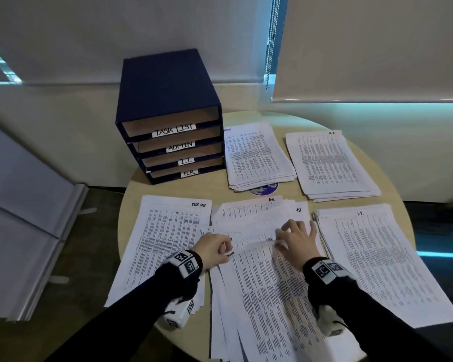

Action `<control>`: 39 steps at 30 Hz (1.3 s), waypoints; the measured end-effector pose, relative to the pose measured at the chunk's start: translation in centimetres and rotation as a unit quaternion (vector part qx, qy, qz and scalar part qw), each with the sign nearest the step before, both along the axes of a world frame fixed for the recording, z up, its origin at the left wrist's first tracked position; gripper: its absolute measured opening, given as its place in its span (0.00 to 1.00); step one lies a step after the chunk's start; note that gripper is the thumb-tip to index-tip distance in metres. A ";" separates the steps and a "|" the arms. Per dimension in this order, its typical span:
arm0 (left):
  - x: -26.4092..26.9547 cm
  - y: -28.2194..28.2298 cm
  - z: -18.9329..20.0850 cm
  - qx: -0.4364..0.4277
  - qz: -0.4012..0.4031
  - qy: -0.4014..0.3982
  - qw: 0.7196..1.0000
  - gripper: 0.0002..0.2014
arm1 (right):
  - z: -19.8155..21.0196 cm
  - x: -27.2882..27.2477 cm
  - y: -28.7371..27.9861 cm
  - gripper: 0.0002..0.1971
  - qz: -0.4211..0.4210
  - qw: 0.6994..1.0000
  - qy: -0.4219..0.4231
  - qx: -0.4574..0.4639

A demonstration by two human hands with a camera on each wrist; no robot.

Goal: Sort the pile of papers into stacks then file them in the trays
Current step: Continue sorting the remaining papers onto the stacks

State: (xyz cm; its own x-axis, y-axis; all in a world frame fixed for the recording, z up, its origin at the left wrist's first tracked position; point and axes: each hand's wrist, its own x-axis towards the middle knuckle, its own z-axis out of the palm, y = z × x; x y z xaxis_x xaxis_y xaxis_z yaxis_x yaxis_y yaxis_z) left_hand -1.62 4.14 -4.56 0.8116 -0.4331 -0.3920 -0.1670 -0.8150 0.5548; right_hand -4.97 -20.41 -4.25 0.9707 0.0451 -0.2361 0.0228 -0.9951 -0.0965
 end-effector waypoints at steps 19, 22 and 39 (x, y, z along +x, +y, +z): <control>1.1 -2.7 -1.2 0.058 -0.082 -0.167 0.981 0.09 | -0.5 -1.4 0.7 0.13 0.044 0.999 0.011 0.013; 1.5 -3.1 -1.7 0.074 -0.033 -0.174 0.981 0.10 | -0.8 -1.9 0.5 0.13 0.012 1.000 0.004 0.021; 3.9 -1.8 -0.7 0.065 0.002 -0.090 0.994 0.08 | -0.9 -2.9 -0.4 0.12 -0.041 0.995 0.022 0.091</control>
State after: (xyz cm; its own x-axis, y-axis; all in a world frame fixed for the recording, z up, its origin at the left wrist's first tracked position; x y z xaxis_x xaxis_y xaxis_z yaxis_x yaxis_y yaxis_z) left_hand 2.32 2.31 -5.31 0.8752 -0.3859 -0.2919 -0.2519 -0.8785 0.4060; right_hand -7.85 -20.81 -5.18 0.9616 0.0125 -0.2741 -0.0657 -0.9595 -0.2740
